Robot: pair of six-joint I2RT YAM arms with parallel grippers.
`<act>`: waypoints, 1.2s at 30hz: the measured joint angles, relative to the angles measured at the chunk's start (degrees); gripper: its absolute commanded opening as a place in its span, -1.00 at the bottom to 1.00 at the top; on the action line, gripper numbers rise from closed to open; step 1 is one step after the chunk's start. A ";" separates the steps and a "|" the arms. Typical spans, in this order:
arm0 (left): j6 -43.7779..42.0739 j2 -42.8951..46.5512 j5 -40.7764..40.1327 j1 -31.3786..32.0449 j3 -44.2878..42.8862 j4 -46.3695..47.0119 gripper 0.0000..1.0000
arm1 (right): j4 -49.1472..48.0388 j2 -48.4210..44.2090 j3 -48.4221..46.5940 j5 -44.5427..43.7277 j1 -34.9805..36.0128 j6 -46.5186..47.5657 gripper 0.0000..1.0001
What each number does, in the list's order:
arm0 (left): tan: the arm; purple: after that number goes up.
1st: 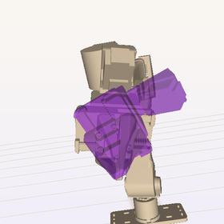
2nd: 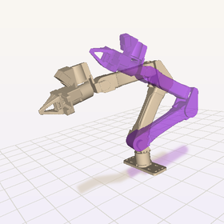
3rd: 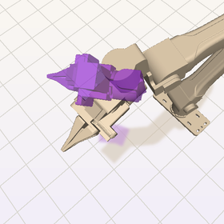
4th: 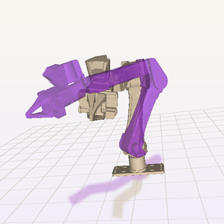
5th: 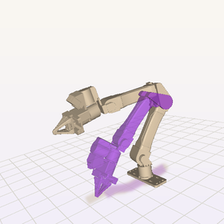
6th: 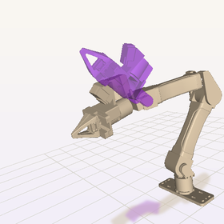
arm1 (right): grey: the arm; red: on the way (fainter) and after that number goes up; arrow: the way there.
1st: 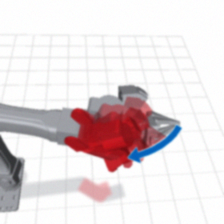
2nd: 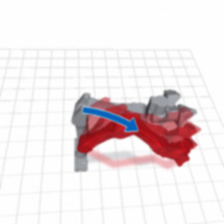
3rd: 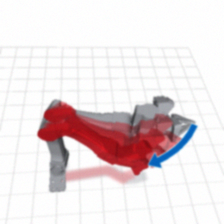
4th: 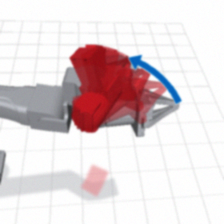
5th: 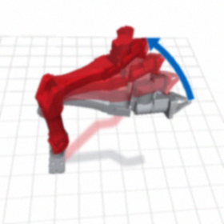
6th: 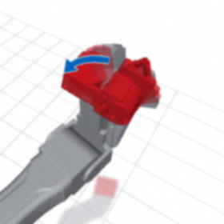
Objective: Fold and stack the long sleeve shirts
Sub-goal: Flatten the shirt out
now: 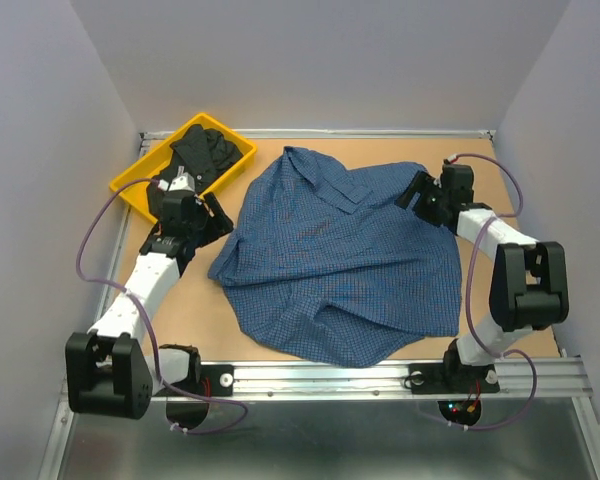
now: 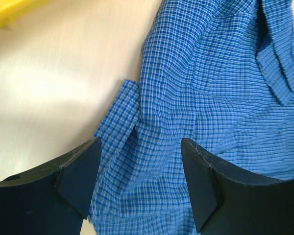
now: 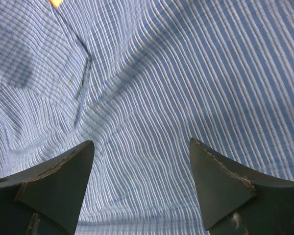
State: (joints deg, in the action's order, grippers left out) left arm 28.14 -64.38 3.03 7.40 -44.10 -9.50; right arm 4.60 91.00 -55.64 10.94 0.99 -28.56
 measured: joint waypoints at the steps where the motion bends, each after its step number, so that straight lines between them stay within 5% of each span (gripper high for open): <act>1: -1.44 -2.21 0.26 0.00 -0.74 0.81 0.54 | -0.63 1.57 -1.14 0.50 0.15 -0.26 0.67; 16: -8.35 -7.15 2.62 0.00 -1.09 4.94 0.54 | -8.76 16.76 -6.86 -0.98 0.09 -4.50 0.68; 27: -8.26 -7.15 1.01 0.00 -1.09 4.66 0.54 | -13.97 12.68 0.76 -3.61 -9.22 -10.75 0.68; 36: -7.08 -8.66 2.32 0.00 -1.09 4.61 0.55 | -6.62 6.03 3.41 -6.62 -13.16 -8.68 0.68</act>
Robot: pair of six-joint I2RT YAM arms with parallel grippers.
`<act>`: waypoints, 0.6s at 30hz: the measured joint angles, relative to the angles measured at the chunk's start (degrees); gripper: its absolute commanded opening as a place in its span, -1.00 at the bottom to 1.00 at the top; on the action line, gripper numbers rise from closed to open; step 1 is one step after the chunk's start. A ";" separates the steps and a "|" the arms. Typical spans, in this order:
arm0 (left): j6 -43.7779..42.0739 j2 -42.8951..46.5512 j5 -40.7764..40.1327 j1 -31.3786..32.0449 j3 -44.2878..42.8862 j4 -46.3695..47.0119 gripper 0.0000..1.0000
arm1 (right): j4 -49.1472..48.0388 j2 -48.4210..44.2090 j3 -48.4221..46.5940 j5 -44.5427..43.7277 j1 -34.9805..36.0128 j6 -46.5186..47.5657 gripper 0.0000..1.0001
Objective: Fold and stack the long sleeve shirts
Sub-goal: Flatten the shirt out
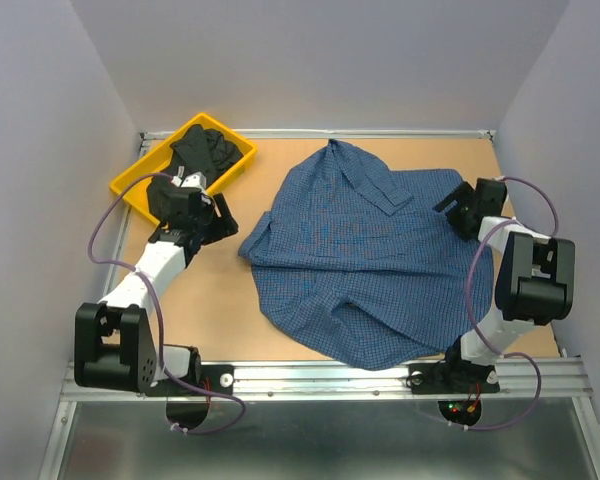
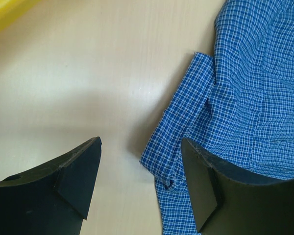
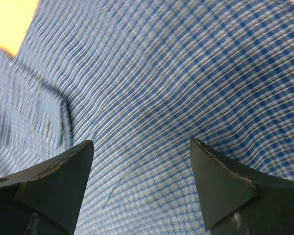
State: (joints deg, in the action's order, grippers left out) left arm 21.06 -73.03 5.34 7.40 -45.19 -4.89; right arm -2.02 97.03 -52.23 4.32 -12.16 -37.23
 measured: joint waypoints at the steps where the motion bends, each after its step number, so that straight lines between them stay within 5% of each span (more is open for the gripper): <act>1: 0.15 -0.55 0.48 0.00 -0.07 0.00 0.54 | 0.61 -0.81 0.00 0.35 0.22 0.66 0.68; 18: 0.83 -29.68 6.88 4.90 -24.81 -1.66 0.26 | 3.96 -8.13 -0.70 5.25 8.39 10.10 0.68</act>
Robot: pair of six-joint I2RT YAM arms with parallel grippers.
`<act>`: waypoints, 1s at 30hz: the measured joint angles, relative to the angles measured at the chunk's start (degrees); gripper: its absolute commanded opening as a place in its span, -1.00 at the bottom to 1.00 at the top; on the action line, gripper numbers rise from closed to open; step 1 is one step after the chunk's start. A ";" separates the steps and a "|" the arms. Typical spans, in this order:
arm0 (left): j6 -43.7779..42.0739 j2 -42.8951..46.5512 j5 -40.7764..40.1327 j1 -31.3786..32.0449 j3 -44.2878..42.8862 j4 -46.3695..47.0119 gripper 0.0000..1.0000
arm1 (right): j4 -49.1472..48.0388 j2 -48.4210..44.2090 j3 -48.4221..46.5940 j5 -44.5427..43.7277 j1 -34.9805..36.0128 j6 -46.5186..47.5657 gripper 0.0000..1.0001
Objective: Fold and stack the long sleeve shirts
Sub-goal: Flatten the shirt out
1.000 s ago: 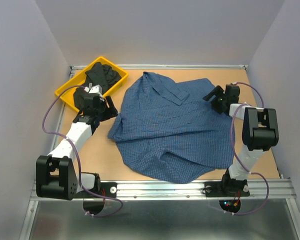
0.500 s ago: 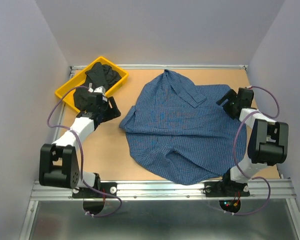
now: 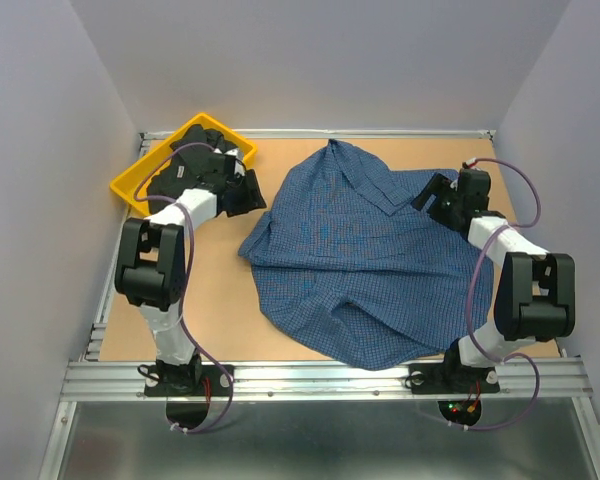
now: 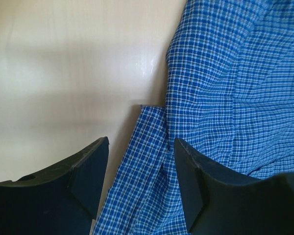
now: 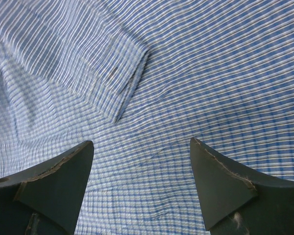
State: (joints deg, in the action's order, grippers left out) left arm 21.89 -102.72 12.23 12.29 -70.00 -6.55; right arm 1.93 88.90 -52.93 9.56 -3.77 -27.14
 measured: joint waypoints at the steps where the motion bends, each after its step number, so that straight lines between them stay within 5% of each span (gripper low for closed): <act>1: 0.00 -1.62 0.00 0.44 -0.83 -0.37 0.25 | 0.13 -0.09 0.00 0.13 0.26 0.04 0.68; 20: 0.92 -9.75 -2.43 3.61 -4.44 -2.08 0.02 | 1.03 -4.55 5.42 5.97 2.38 -0.96 0.68; 26: 1.42 -10.62 -3.54 4.96 -4.68 -1.42 -0.71 | 1.05 -4.50 5.57 5.90 2.38 -1.22 0.68; 27: 1.36 -10.73 -3.65 5.01 -4.68 -1.33 -0.97 | 0.94 -4.46 5.75 5.88 2.38 -1.40 0.68; 30: 1.60 -10.75 -4.00 5.14 -4.68 -1.31 -1.00 | 0.70 -3.98 6.75 5.38 2.38 -2.43 0.68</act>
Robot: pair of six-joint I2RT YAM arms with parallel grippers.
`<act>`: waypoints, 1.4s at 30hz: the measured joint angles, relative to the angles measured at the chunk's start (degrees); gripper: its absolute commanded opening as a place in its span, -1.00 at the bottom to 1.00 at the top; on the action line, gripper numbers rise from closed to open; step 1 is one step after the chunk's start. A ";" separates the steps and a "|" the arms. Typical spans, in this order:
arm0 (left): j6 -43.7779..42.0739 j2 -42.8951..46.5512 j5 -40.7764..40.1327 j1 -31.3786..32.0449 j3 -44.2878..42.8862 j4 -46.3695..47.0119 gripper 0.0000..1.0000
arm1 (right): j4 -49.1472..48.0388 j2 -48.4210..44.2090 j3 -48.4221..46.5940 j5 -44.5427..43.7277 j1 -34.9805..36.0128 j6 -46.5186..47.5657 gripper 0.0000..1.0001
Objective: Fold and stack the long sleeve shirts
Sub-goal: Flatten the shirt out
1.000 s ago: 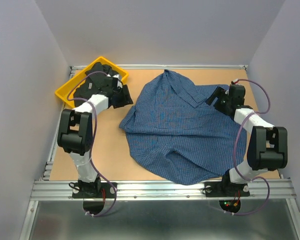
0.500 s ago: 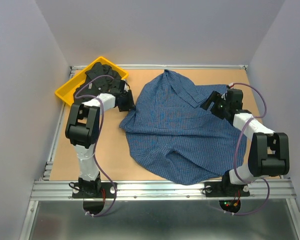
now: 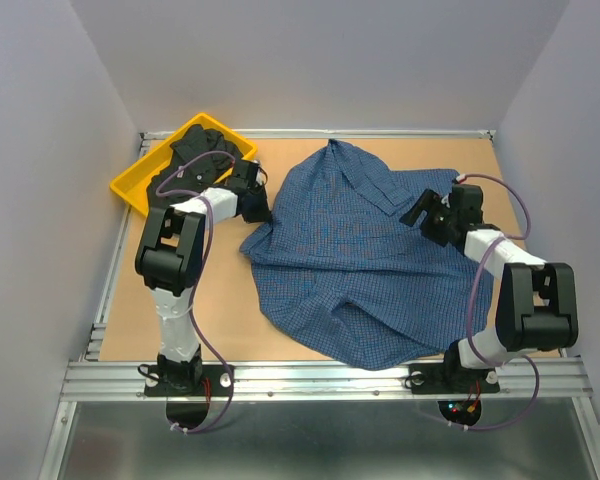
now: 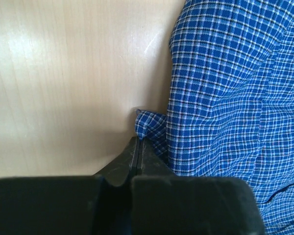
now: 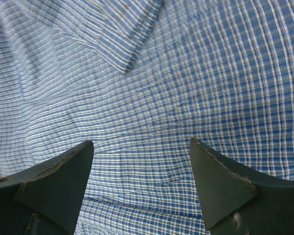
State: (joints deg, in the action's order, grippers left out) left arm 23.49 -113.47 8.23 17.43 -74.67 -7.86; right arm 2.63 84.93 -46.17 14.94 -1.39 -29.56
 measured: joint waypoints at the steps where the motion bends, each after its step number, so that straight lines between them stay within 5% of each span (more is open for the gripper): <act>1: 0.00 0.00 -0.17 0.04 0.00 0.02 -1.00 | -0.07 0.22 0.39 -0.31 0.00 -0.42 0.68; 23: 3.91 13.99 -13.07 -4.79 14.40 -1.18 -1.00 | -8.04 0.24 9.64 -8.61 0.46 -9.01 0.68; 30: 4.46 15.87 -13.35 -4.85 15.43 -1.44 0.29 | -4.66 -1.88 9.18 -8.90 0.63 -5.66 0.67; 33: 3.56 18.45 -13.14 -5.07 15.15 -1.70 0.61 | -3.06 -2.38 6.86 -8.26 0.63 -3.54 0.57; 42: -4.61 33.03 -10.10 -5.05 14.38 -0.72 0.79 | -3.17 4.87 -9.90 -6.36 0.87 -1.62 0.21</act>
State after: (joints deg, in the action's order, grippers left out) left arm 18.87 -80.44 -1.87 12.38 -60.29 -8.58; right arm -0.54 89.80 -56.07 8.58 -0.51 -31.18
